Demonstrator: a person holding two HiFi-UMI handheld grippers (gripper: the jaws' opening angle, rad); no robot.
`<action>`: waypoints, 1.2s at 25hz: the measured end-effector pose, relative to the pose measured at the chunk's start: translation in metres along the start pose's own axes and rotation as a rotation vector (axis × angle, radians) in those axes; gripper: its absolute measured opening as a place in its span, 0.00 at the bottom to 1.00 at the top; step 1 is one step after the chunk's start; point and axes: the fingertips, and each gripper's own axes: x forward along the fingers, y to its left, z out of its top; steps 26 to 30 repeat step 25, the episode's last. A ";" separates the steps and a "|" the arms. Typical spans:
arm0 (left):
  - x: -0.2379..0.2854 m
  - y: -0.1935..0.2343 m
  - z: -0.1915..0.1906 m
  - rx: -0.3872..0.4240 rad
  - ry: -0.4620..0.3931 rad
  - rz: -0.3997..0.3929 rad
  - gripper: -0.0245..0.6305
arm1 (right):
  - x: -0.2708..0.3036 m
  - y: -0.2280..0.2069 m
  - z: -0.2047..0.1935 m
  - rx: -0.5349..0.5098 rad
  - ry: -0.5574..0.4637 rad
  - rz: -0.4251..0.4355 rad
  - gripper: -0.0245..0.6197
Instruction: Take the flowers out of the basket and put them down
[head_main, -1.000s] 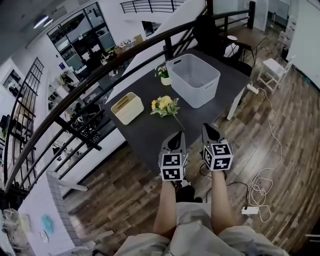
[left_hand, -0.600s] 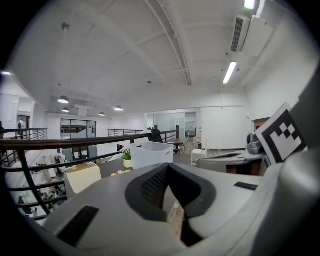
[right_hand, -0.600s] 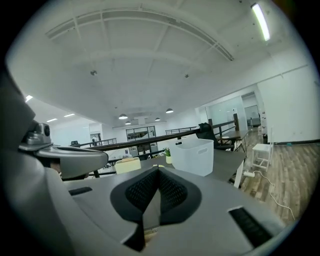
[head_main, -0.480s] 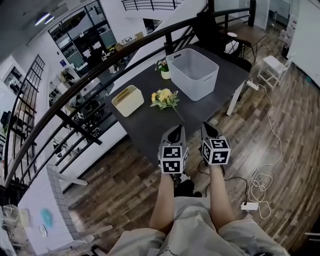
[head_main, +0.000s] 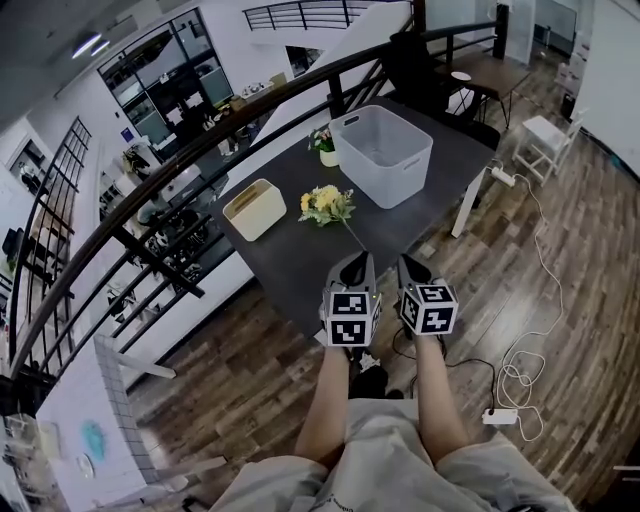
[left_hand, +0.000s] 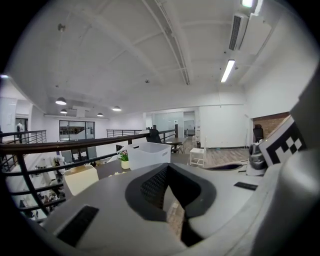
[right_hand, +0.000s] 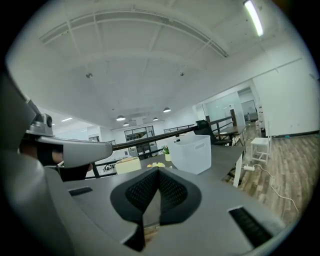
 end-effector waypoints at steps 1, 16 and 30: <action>0.000 -0.001 -0.003 0.003 0.007 -0.001 0.07 | -0.001 0.000 -0.002 -0.002 0.004 0.002 0.05; 0.007 -0.006 -0.036 -0.025 0.072 -0.013 0.07 | -0.011 -0.015 -0.004 0.026 -0.043 -0.010 0.05; -0.004 -0.003 -0.021 -0.026 0.020 -0.055 0.07 | -0.017 -0.019 -0.005 0.033 -0.054 -0.058 0.05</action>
